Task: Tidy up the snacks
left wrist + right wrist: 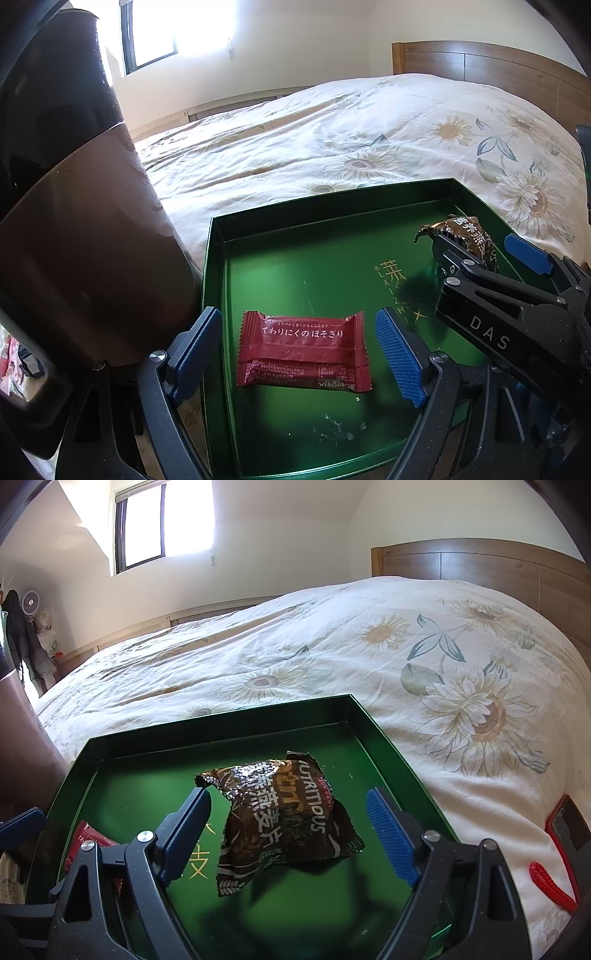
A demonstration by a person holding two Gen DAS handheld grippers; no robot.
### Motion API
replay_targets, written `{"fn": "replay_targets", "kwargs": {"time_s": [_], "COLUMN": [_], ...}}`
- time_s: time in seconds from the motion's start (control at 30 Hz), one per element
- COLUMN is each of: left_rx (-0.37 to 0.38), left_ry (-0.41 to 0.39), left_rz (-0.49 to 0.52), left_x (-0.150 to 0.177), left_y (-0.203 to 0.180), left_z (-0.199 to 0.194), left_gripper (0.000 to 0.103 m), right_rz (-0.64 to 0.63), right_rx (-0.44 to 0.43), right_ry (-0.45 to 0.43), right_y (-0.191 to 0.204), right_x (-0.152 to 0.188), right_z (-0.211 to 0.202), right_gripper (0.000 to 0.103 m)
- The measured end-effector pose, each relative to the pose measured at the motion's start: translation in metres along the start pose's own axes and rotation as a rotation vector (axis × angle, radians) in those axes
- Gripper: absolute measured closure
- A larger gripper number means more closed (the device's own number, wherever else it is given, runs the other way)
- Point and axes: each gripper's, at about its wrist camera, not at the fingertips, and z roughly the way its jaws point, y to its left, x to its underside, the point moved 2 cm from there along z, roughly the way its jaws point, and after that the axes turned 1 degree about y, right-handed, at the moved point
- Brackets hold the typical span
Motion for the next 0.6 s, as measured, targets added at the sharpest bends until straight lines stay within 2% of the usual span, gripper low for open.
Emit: {"fn": "replay_targets", "kwargs": {"time_s": [0.37,0.6], "left_rx": [0.000,0.012], "left_ry": [-0.036,-0.015], "left_rz": [0.047,0.076], "left_x": [0.004,0.008], "left_y": [-0.007,-0.007], "left_z": [-0.016,-0.030], "left_gripper": [0.021,0.021], "right_rz": [-0.017,-0.035], "right_rx": [-0.010,0.001], "right_ry": [-0.017,-0.023], "right_y": [0.004,0.008], "right_x": [-0.001,-0.004], "right_z": [-0.004,-0.007], "right_gripper": [0.000,0.000]}}
